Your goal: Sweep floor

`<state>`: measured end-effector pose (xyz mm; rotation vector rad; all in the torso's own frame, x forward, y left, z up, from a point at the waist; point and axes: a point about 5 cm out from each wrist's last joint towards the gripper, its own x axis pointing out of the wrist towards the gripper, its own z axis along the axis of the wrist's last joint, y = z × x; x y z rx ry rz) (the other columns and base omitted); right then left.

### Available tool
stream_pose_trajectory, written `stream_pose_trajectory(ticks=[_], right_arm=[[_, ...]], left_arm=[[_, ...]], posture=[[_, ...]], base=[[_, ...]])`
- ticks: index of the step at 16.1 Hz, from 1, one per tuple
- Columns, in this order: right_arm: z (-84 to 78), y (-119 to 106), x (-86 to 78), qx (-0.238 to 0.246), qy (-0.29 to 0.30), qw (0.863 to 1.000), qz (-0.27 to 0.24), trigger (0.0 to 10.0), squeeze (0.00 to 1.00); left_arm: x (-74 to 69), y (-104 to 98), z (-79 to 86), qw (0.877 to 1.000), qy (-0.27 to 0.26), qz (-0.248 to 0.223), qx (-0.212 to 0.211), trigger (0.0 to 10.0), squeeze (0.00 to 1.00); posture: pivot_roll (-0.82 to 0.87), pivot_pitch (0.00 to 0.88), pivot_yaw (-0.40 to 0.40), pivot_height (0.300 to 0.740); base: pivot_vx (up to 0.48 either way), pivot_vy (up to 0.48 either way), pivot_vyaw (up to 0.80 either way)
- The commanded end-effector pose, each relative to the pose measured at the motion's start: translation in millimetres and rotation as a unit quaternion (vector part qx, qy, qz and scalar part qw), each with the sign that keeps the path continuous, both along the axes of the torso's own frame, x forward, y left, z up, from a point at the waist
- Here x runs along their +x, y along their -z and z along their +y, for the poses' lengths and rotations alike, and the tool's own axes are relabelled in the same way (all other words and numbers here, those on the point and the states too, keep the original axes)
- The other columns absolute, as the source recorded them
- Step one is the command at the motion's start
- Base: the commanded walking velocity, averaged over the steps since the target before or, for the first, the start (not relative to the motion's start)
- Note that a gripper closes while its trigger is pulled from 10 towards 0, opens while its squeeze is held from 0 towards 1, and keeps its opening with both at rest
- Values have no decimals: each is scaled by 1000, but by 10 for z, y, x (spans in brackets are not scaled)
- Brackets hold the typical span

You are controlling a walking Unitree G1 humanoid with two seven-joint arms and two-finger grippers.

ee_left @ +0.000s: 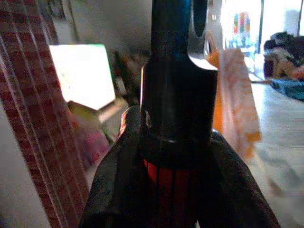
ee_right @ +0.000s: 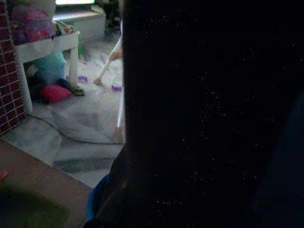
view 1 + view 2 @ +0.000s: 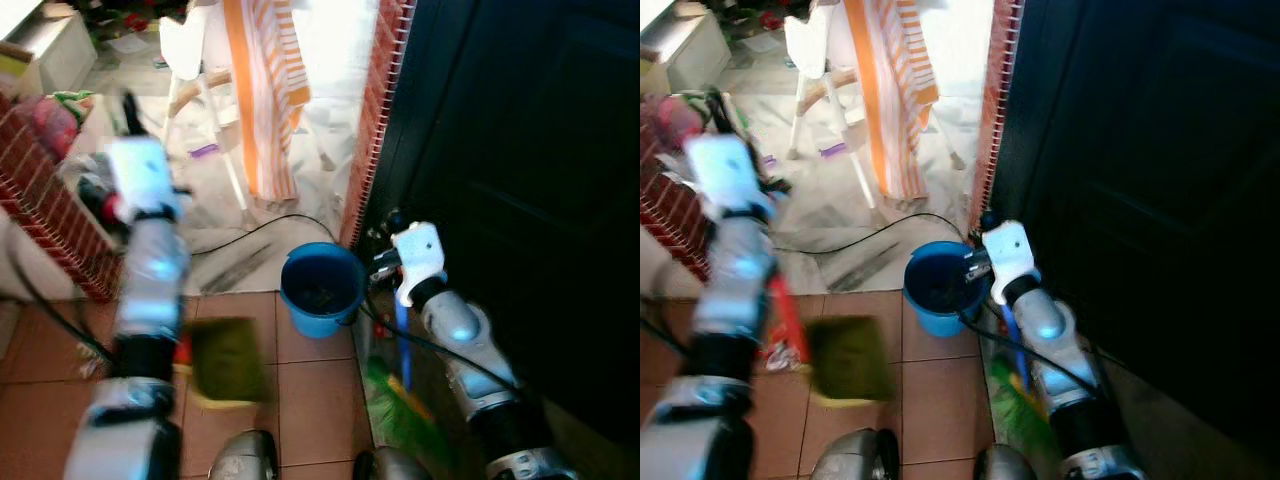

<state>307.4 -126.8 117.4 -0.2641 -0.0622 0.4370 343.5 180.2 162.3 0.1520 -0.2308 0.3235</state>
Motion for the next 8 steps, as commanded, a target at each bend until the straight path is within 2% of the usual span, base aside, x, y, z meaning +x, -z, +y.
stream_pose_trajectory(ticks=[1,2,3,6,7,8], right_arm=[[33,-285,57,-10,-24,998,-55,10000,0],[73,-389,51,-72,-77,990,-92,10000,0],[75,-387,42,-92,-97,986,-98,10000,0],[57,-403,58,-56,-84,990,-101,10000,0],[59,-399,77,-23,-74,992,-98,10000,0],[52,-366,107,15,-57,995,-80,10000,0]], left_arm=[[-21,156,-43,999,9,35,-2,10000,0],[-69,328,-147,998,22,60,-1,10000,0],[-87,431,-186,997,23,76,-6,10000,0],[-94,626,-249,995,28,92,-17,10000,0],[-139,842,-274,989,38,136,-50,10000,0],[-116,893,-268,983,37,156,-85,10000,0]], posture=[[-93,93,-4,740],[-102,104,-3,740],[-105,110,-4,740],[-100,113,-6,740],[-100,113,-6,740],[-99,112,-4,740]], base=[[0,0,0],[0,0,0],[0,0,0],[0,0,0],[0,0,0],[0,0,0]])
